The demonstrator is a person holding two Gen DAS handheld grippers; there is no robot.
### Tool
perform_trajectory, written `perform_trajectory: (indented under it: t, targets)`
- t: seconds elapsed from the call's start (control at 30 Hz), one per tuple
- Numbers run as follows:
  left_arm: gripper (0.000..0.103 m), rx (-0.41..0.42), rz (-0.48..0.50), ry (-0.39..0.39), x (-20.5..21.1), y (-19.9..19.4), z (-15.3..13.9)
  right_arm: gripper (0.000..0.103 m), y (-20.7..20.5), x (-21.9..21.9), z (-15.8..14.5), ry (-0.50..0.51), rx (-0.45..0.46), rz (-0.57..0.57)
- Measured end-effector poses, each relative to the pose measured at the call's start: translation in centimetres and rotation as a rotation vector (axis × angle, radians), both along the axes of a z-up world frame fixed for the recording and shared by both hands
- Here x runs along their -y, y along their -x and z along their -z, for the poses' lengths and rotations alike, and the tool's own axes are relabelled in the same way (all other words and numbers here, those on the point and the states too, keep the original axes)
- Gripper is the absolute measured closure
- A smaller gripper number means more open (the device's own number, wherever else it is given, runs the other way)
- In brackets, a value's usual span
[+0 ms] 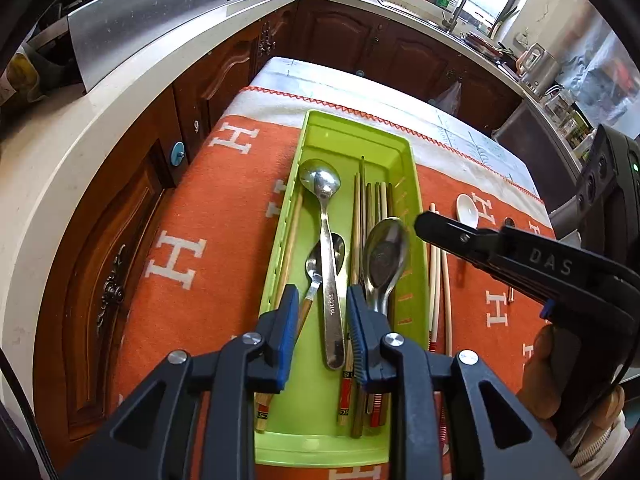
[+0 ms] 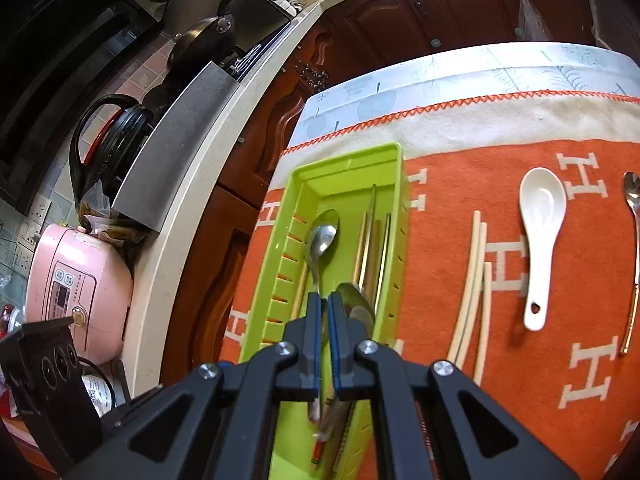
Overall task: Organize utensils
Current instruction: 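Lower both spoons into the green tray and open both tools, then move both tools back over the remaining utensils on the blanket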
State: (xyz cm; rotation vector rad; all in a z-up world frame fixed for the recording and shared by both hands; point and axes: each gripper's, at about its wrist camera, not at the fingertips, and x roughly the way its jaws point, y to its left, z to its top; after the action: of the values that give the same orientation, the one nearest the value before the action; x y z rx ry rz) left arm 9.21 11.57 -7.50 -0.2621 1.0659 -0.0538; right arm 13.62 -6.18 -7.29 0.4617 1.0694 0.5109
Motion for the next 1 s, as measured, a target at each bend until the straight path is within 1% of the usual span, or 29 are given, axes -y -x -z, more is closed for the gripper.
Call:
perform_trajectory:
  t: [0.07,0.17,0.3,0.43,0.47,0.6,0.63,0.67,0.73,0.83,1.0]
  targets:
    - [0.080,0.001,-0.001,0.003,0.1,0.1,0.0,0.098,0.2,0.4,0.0,0.001,0.000,0.004]
    - [0.080,0.001,0.003,0.011,0.3,0.1,0.0,0.098,0.7,1.0,0.0,0.027,0.002,0.004]
    - [0.077,0.005,0.013,0.018,0.7,0.5,-0.3,0.098,2.0,1.5,-0.4,0.076,0.036,-0.007]
    - [0.059,0.027,0.024,0.023,1.3,1.2,-1.2,0.098,3.8,2.1,-1.2,0.111,0.078,-0.022]
    - [0.057,0.036,0.029,0.021,1.5,1.4,-1.5,0.098,4.4,2.3,-1.4,0.124,0.093,-0.025]
    - [0.056,0.043,0.051,0.021,2.5,2.2,-1.9,0.098,6.3,3.6,-1.9,0.152,0.121,-0.031]
    - [0.053,0.042,0.059,0.026,2.9,2.4,-2.0,0.098,6.6,3.9,-2.0,0.158,0.126,-0.029]
    - [0.049,0.044,0.065,0.028,3.2,2.6,-2.1,0.098,7.0,4.3,-2.1,0.164,0.133,-0.028]
    - [0.045,0.055,0.073,0.024,3.9,3.1,-2.3,0.098,7.8,5.1,-2.5,0.183,0.151,-0.022]
    - [0.044,0.063,0.083,0.006,5.0,3.5,-2.4,0.098,8.9,6.4,-3.2,0.200,0.176,0.001]
    - [0.044,0.067,0.113,0.022,7.1,3.7,-2.3,0.098,10.3,8.8,-3.7,0.226,0.197,0.052]
